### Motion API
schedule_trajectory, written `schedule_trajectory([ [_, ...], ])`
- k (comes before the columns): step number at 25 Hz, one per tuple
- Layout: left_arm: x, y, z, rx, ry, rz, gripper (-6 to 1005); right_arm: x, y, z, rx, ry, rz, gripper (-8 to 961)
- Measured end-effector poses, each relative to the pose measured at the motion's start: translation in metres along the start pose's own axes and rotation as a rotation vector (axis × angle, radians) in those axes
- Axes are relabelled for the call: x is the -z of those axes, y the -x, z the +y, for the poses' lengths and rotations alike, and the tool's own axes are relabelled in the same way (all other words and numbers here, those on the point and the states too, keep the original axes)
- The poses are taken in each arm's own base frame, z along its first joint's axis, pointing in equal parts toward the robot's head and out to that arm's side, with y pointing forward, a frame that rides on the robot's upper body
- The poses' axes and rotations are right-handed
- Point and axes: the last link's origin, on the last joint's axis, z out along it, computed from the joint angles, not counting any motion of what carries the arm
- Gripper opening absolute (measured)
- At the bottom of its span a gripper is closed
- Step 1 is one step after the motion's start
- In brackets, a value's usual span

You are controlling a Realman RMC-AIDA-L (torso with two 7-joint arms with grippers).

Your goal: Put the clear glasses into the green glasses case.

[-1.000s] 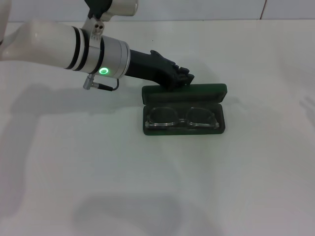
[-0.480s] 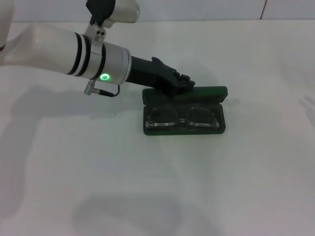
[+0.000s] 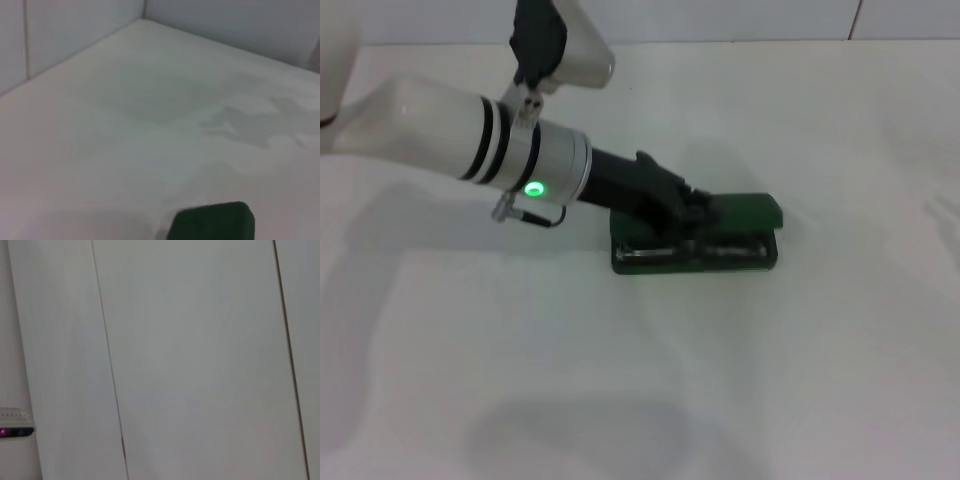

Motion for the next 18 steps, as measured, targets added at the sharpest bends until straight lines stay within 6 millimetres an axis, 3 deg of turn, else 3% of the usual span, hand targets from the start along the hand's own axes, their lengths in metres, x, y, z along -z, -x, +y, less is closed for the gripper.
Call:
schedule_trajectory([
  [6, -0.003, 0.009, 0.012, -0.024, 0.047, 0.01, 191, 0.0, 0.0, 0.0, 0.0, 0.0, -0.002, 132],
  [14, 0.013, -0.018, 0.03, -0.113, 0.114, 0.128, 195, -0.001, 0.0, 0.0, -0.002, 0.013, 0.003, 133],
  [17, 0.049, -0.029, 0.043, -0.128, 0.135, 0.244, 196, -0.01, -0.001, 0.004, -0.006, 0.055, 0.01, 134],
  [18, 0.06, -0.031, 0.045, -0.13, 0.148, 0.271, 197, -0.024, -0.002, 0.012, -0.007, 0.126, 0.023, 134],
])
